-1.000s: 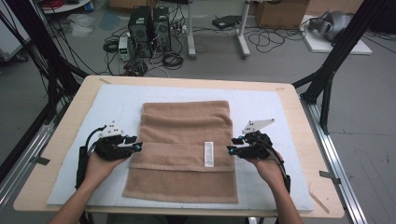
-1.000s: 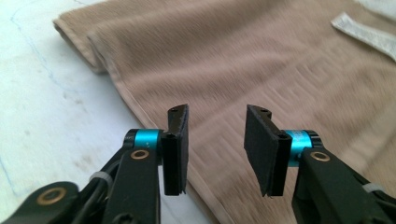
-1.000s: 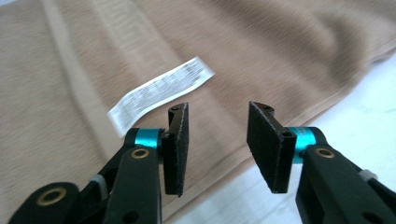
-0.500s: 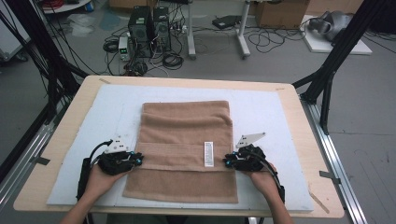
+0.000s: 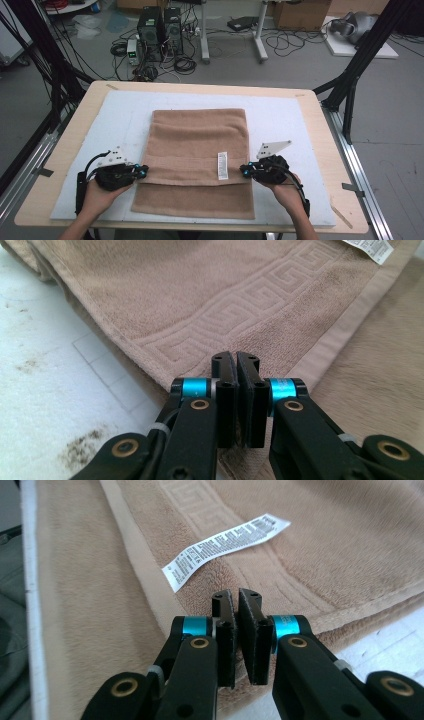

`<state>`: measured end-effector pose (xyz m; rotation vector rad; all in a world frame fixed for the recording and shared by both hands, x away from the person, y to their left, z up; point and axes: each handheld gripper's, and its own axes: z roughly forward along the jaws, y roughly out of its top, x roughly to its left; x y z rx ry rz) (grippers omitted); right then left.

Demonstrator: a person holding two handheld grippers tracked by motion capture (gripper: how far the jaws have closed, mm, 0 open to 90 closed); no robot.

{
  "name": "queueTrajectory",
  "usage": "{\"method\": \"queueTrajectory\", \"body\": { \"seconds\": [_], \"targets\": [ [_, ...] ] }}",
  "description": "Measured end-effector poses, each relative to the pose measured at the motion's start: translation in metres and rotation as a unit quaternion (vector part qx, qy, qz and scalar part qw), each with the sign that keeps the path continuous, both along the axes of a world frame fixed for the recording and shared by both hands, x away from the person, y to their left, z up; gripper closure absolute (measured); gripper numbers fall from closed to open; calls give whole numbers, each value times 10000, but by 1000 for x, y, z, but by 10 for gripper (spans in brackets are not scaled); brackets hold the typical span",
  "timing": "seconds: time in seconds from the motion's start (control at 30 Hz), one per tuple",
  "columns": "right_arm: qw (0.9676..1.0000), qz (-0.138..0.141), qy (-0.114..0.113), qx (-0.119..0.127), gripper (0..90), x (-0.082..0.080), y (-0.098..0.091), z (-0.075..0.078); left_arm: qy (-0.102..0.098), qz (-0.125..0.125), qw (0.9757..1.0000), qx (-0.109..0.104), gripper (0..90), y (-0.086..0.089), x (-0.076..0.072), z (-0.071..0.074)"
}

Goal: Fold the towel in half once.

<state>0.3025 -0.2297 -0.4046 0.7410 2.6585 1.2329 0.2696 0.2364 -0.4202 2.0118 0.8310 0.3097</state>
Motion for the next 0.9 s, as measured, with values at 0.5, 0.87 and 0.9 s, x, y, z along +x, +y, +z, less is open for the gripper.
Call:
{"method": "queueTrajectory", "body": {
  "seconds": [0.5,0.87,0.9],
  "targets": [
    [9972,716,45,215,638,-51,-8,17,-102,-222,9994,233,593,5,-57,7],
    [9981,489,346,112,578,-8,4,-8,-48,-101,9998,186,589,-6,-19,-7],
    [9980,497,374,137,580,-7,6,-10,-39,-120,9997,204,591,-7,-19,-8]
  ]
}}
